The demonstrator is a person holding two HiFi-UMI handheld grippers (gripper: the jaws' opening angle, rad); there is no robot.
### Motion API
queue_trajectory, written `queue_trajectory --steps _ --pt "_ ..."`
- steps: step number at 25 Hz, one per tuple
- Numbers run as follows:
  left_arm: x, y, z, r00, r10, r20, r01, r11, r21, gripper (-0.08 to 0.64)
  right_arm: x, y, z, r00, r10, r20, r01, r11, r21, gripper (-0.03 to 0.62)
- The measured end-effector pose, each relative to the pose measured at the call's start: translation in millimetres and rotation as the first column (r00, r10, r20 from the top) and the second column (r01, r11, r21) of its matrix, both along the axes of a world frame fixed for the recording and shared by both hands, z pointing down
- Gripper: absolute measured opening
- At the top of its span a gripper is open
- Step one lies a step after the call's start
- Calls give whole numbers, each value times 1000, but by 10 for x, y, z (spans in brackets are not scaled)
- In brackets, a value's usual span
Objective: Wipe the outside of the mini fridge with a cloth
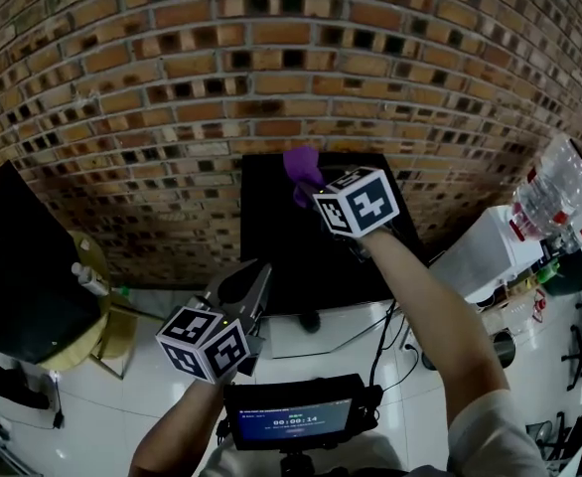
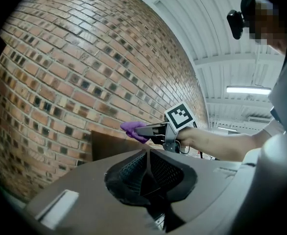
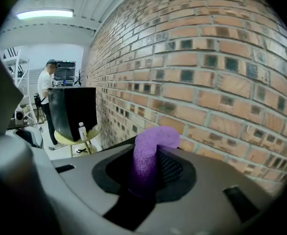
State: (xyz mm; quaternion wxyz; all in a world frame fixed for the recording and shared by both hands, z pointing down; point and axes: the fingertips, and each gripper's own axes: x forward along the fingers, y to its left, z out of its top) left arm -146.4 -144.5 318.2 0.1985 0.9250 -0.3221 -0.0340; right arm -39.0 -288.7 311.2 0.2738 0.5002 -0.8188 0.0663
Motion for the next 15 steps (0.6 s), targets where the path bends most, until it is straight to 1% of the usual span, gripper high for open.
queue_trajectory --steps 4,8,12,15 --pt "-110 -7 36 1000 -24 -3 24 1000 -10 31 -432 -56 82 999 -39 31 40 999 -24 120" --pt "-176 -23 48 999 -43 -7 43 999 -15 31 -840 -79 210 996 -79 36 81 995 -54 120" --pt "-214 -22 71 999 -46 -9 46 999 -22 31 -1214 -43 373 986 -164 15 165 984 -68 120" --pt "-230 -22 97 999 -44 -8 44 999 -27 31 -1294 -24 525 982 -189 -29 185 978 -94 120"
